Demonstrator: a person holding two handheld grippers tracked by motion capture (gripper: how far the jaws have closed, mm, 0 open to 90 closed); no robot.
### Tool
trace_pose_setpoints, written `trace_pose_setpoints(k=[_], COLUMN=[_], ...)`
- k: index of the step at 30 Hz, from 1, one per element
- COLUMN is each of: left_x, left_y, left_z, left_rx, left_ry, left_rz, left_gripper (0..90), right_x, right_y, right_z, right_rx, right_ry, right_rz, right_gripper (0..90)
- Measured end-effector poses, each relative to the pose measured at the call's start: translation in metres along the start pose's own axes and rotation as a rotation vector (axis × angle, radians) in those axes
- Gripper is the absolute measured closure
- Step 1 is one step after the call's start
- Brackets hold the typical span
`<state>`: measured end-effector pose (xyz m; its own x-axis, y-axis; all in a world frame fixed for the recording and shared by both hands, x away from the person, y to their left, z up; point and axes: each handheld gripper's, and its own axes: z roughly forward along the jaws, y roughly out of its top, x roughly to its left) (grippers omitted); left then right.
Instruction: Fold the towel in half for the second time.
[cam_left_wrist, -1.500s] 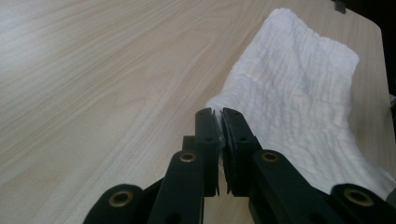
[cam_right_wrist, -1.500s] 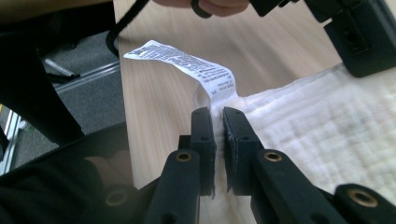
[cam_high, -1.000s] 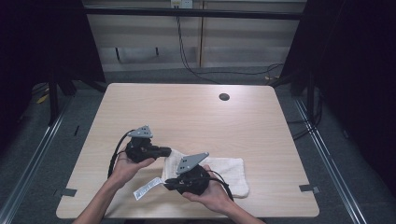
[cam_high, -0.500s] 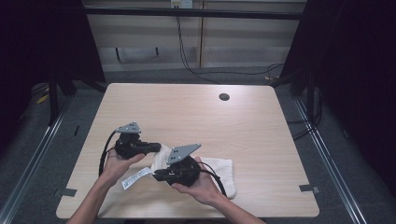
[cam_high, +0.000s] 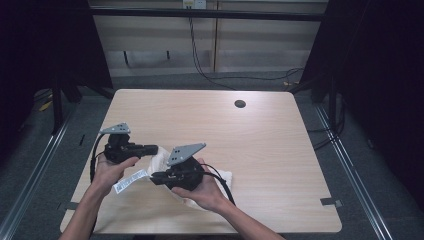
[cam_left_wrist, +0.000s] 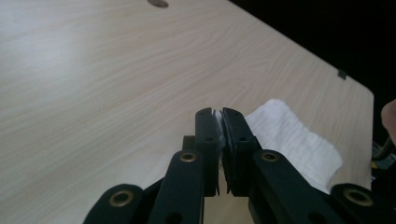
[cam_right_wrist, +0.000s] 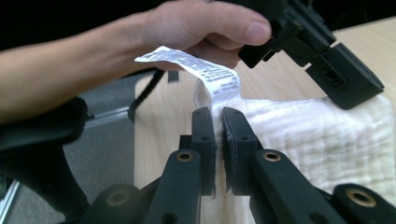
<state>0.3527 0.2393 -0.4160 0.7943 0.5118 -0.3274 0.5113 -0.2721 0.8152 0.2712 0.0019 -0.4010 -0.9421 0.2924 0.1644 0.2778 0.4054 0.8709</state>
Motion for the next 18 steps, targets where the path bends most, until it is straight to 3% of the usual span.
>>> trace_pose_setpoints(k=[4,11,18], left_x=[-0.006,-0.028,-0.038], left_y=[0.001,0.008,0.017], left_z=[0.004,0.034,0.057], left_rx=[0.010,0.068,0.073], left_ry=[0.002,-0.040,-0.055], left_rz=[0.015,0.076,0.077], left_gripper=[85.9,85.8,85.9], right_x=[0.003,0.009,0.006], right_y=[0.003,-0.014,-0.022], right_z=[-0.003,-0.011,-0.035], right_rx=[-0.019,-0.006,0.002], right_ry=[0.007,0.001,-0.046], right_rz=[-0.007,-0.002,0.009], right_gripper=[84.4,84.4,84.3])
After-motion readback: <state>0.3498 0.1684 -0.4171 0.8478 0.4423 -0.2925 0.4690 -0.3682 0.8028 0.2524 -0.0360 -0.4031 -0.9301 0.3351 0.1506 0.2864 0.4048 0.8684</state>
